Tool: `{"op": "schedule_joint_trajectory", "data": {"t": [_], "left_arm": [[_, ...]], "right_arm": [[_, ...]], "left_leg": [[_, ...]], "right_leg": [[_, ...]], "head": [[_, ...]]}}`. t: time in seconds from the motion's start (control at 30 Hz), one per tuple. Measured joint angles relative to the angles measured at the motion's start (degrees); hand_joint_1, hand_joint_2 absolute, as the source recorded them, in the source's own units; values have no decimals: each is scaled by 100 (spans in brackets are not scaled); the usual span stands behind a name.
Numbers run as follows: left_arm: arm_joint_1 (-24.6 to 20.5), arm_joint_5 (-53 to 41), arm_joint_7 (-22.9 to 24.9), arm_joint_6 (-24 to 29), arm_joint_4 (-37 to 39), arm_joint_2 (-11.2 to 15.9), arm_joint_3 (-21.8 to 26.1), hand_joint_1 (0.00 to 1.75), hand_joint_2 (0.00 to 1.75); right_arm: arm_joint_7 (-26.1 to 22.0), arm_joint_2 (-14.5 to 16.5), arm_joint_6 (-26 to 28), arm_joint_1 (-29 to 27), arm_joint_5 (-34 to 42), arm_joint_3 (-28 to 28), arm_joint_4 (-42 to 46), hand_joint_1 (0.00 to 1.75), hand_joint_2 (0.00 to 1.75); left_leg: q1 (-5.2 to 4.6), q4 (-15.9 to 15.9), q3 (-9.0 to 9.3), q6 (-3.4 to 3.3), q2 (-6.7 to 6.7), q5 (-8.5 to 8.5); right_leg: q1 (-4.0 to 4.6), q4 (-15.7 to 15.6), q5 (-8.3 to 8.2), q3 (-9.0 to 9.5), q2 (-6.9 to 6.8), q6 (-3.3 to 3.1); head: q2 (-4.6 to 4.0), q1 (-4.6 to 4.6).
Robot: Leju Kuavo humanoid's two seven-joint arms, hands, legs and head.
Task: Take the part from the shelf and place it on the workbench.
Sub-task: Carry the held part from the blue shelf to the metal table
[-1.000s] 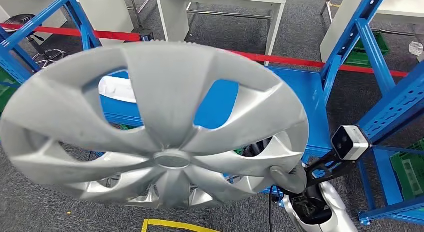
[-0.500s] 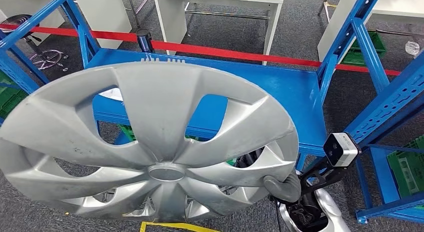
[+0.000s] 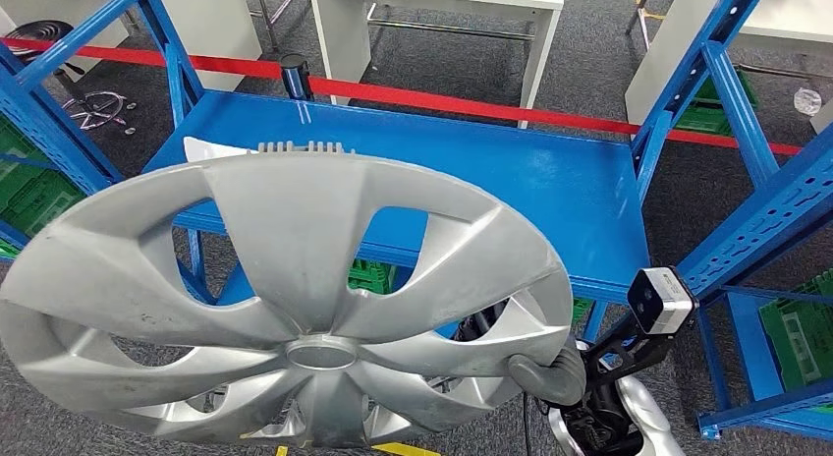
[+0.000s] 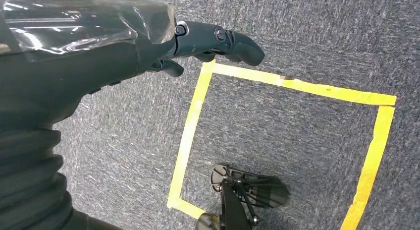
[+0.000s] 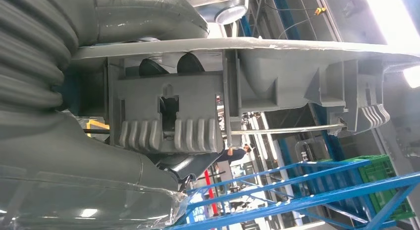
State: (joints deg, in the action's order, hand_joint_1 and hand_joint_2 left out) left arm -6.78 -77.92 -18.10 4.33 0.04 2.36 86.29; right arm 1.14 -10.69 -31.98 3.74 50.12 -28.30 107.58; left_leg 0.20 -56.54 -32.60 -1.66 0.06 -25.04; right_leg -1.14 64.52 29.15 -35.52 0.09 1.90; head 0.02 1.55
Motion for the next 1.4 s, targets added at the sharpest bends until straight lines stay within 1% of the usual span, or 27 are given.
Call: {"op": "schedule_joint_trajectory", "data": {"t": [0.1,0.17,0.23,0.27,0.3,0.37,0.4,0.47,0.53,0.6,0.67,0.73,0.8,0.83,0.87,0.9,0.97,1.03,1.07,1.13,1.17,1.2,1.23,1.3,1.33,1.37,1.4], "left_arm": [[0,0,0,0,0,-1,0,0,175],[-3,-1,0,0,0,-3,0,0,175],[-16,-4,-1,4,0,-14,0,0,175],[-26,-4,-1,15,0,-25,0,0,175],[-36,1,0,29,0,-38,0,0,175],[-49,18,2,58,0,-66,0,0,175],[-53,25,2,64,0,-75,0,0,175],[-74,28,2,69,0,-82,0,0,175],[-108,28,2,68,0,-85,0,0,175],[-124,33,2,62,0,-89,0,0,175],[-133,41,2,55,0,-93,0,0,175],[-154,48,1,50,0,-99,0,0,175],[-164,59,0,48,0,-106,0,0,175],[-164,70,0,46,0,-109,0,0,175],[-163,82,0,45,0,-114,0,0,175],[-163,92,0,43,0,-118,0,0,175],[-164,102,-1,40,0,-127,0,0,175],[-165,103,-1,39,0,-136,0,0,175],[-165,103,-2,39,0,-138,0,0,175],[-162,103,-2,40,0,-137,0,0,175],[-160,103,-2,40,1,-138,1,0,175],[-156,103,-2,41,1,-138,1,0,175],[-154,103,-2,42,2,-136,1,0,175],[-152,103,-2,41,2,-137,0,0,175],[-153,103,-2,40,2,-139,0,0,175],[-154,103,-2,40,2,-142,0,0,175],[-154,103,-2,39,2,-144,0,0,175]], "right_arm": [[-1,0,0,0,-1,0,0,175,175],[-4,-1,1,0,-8,0,0,175,175],[-15,-1,11,-14,-43,2,7,175,175],[-23,-2,17,-47,-76,5,17,175,175],[-31,0,14,-90,-110,8,28,175,175],[-39,3,-8,-169,-156,13,45,175,175],[-39,5,-25,-184,-163,14,46,175,175],[-39,8,-51,-193,-166,20,48,175,175],[-40,9,-79,-192,-166,39,54,175,175],[-41,10,-102,-197,-166,61,59,175,175],[-41,9,-112,-202,-167,83,63,175,175],[-44,9,-115,-201,-168,107,65,175,175],[-46,7,-119,-203,-172,120,64,175,175],[-46,5,-121,-207,-176,126,64,175,175],[-46,4,-124,-208,-179,130,63,175,175],[-46,3,-126,-209,-181,134,63,175,175],[-46,4,-128,-204,-182,139,63,175,175],[-46,6,-132,-199,-182,143,65,175,175],[-47,7,-133,-198,-182,145,65,175,175],[-48,8,-136,-199,-182,148,66,175,175],[-48,9,-137,-196,-182,148,66,175,175],[-48,13,-139,-195,-182,147,66,175,175],[-48,18,-143,-194,-182,146,66,175,175],[-48,30,-149,-197,-182,145,66,175,175],[-48,33,-151,-197,-182,144,66,175,175],[-48,34,-152,-198,-182,144,66,175,175],[-48,35,-154,-199,-182,144,66,175,175]], "left_leg": [[0,-1,0,1,0,-1],[0,-12,-2,8,-2,-5],[-22,-60,-36,60,-6,-19],[-17,-245,-124,128,-7,-144],[-4,-714,-329,204,-8,-381],[45,-1493,-623,308,-9,-753],[53,-1547,-600,311,-9,-740],[49,-745,-132,274,-18,-425],[23,-181,172,226,-35,-277],[-12,-97,188,173,-43,-249],[-1,-45,163,81,-24,-162],[13,10,93,-14,0,-52],[-10,7,-35,-56,11,38],[-22,4,-101,-62,14,84],[-30,1,-168,-62,17,132],[-35,-3,-229,-56,17,178],[-39,-25,-335,-28,14,263],[-50,-62,-413,26,8,338],[-53,-79,-435,57,7,374],[-49,-79,-462,124,0,450],[-37,-102,-493,159,-6,423],[-23,-196,-543,198,-11,292],[-7,-402,-622,236,-15,65],[28,-1104,-808,304,-12,-513],[39,-1455,-868,327,-12,-684],[47,-1672,-858,338,-12,-731],[53,-1708,-764,340,-12,-675]], "right_leg": [[-1,-35,-12,19,-1,2],[-5,-218,-70,114,-9,9],[7,-490,-148,242,-11,-54],[4,-589,-194,278,-10,-121],[6,-626,-228,269,-5,-196],[-8,-634,-290,225,-2,-273],[-5,-633,-304,209,-1,-273],[-1,-633,-326,207,2,-245],[17,-626,-359,184,1,-192],[19,-633,-409,155,-2,-116],[9,-593,-376,110,-4,-67],[11,-207,-68,-71,-5,-108],[12,550,369,-346,-4,-162],[12,853,498,-423,-4,-155],[12,991,543,-410,-5,-128],[12,889,490,-279,-5,-86],[13,131,285,263,-9,-22],[38,-568,178,721,-8,-57],[54,-714,176,795,-5,-94],[65,-733,122,737,-2,-170],[55,-736,81,696,-4,-212],[43,-741,26,653,-9,-262],[29,-745,-35,601,-15,-301],[30,-738,-152,483,-20,-337],[32,-733,-212,415,-20,-335],[34,-728,-269,343,-18,-328],[35,-721,-324,272,-17,-319]], "head": [[0,0],[-1,-1],[-1,3],[-2,9],[-1,16],[-1,25],[-1,25],[-2,24],[-1,21],[-1,19],[-2,17],[-2,5],[-2,-5],[-2,-7],[-2,-5],[-2,-6],[-2,-6],[-1,0],[-1,-3],[-2,-17],[-1,-20],[-1,-15],[-1,-10],[-1,2],[0,4],[0,4],[0,4]]}}
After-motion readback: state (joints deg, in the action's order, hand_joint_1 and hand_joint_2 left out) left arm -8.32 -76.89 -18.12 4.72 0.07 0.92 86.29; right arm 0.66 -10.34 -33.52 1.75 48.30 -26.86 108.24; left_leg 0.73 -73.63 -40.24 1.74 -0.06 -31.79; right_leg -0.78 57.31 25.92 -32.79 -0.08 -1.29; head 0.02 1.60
